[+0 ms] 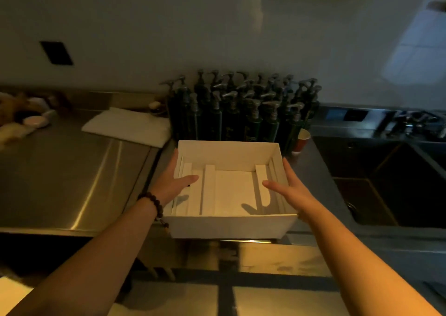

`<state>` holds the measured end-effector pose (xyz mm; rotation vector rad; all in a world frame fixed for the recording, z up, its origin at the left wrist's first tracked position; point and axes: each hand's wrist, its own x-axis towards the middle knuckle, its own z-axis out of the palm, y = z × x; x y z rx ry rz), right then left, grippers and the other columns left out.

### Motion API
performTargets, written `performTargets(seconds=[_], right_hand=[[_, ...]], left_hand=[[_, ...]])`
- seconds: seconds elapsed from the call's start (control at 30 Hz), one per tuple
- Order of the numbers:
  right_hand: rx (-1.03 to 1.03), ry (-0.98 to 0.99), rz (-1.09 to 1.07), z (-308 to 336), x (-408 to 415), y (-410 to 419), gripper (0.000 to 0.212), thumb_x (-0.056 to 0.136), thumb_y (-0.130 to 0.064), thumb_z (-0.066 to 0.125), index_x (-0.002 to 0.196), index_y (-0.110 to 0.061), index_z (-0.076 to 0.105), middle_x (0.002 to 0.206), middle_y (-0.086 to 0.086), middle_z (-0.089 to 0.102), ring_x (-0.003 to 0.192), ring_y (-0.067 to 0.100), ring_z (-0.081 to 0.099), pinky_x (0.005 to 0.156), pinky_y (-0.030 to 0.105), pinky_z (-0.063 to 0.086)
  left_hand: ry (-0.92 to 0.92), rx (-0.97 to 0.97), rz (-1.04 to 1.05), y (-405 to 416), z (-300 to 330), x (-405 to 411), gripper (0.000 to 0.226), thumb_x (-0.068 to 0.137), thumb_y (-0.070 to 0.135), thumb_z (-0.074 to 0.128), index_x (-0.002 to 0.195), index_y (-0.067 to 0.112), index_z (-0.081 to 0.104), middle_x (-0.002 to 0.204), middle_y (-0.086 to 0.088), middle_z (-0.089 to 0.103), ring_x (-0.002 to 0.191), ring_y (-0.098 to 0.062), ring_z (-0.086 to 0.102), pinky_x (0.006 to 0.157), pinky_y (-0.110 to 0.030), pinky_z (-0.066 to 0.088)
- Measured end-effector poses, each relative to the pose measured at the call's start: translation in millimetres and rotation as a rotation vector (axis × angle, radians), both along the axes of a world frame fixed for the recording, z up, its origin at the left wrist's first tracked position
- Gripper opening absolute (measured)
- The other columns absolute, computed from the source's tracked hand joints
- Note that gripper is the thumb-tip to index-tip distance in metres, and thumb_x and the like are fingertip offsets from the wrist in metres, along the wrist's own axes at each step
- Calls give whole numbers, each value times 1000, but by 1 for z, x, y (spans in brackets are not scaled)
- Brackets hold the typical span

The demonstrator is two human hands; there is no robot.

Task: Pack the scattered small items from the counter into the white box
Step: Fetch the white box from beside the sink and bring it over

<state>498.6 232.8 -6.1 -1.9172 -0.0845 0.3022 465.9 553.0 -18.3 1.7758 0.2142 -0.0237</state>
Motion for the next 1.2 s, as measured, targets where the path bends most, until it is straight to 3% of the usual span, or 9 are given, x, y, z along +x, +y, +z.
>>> performTargets(seconds=[0.2,0.27,0.5,0.63,0.7,0.87,0.97,1.07,1.2], right_hand=[[9,-44,169,14,16,104,100,73,-51,73,145,-52,4,154,-3,27,136,26,33,104,49,31],[-1,-57,234,16,20,150,100,72,-52,74,143,-56,4,153,-3,28,135,27,34,104,51,31],[-14,-50,513,29,13,332,102,74,-49,74,145,-52,2,157,-4,20,139,27,28,108,51,28],[90,-50,726,33,-5,444,90,78,-34,73,148,-39,16,149,-3,35,124,16,41,93,35,38],[125,-39,805,32,-14,502,86,79,-29,73,148,-37,22,144,-3,42,123,17,46,94,39,44],[128,20,907,23,-40,661,95,72,-39,76,146,-48,16,146,-7,37,116,10,46,84,31,41],[33,-1,895,22,-55,749,101,74,-46,74,148,-46,6,157,-4,19,136,22,29,95,39,32],[-30,-17,873,26,-67,821,106,69,-53,74,147,-47,4,160,-3,9,142,30,19,100,46,31],[-22,-31,879,34,-74,895,99,73,-50,73,147,-48,6,157,1,17,135,30,30,99,51,36]], left_hand=[[-59,39,256,80,29,-54,85,82,29,69,140,53,12,126,27,28,103,7,38,66,-8,33],[-71,55,347,114,35,-75,86,82,31,70,140,52,10,129,27,25,113,3,32,65,-3,34],[-79,32,617,250,46,-158,90,79,28,73,147,38,15,151,6,27,128,-17,40,68,-15,43],[-117,26,708,336,45,-205,85,81,22,71,144,42,18,137,0,47,116,-20,52,77,-29,51],[-126,43,750,381,41,-225,82,81,20,69,142,44,20,131,0,51,113,-21,53,81,-35,51],[-141,52,845,509,31,-273,77,82,14,67,139,42,24,125,4,49,114,-21,51,70,-25,50],[-134,60,901,582,34,-299,87,83,11,66,146,35,11,130,4,42,112,-15,48,72,-19,48],[-126,73,944,648,39,-315,90,83,16,66,148,30,6,147,-4,30,128,-24,38,87,-29,41],[-120,117,985,721,44,-319,92,82,21,68,148,29,5,151,-2,25,129,-16,33,92,-31,36]])
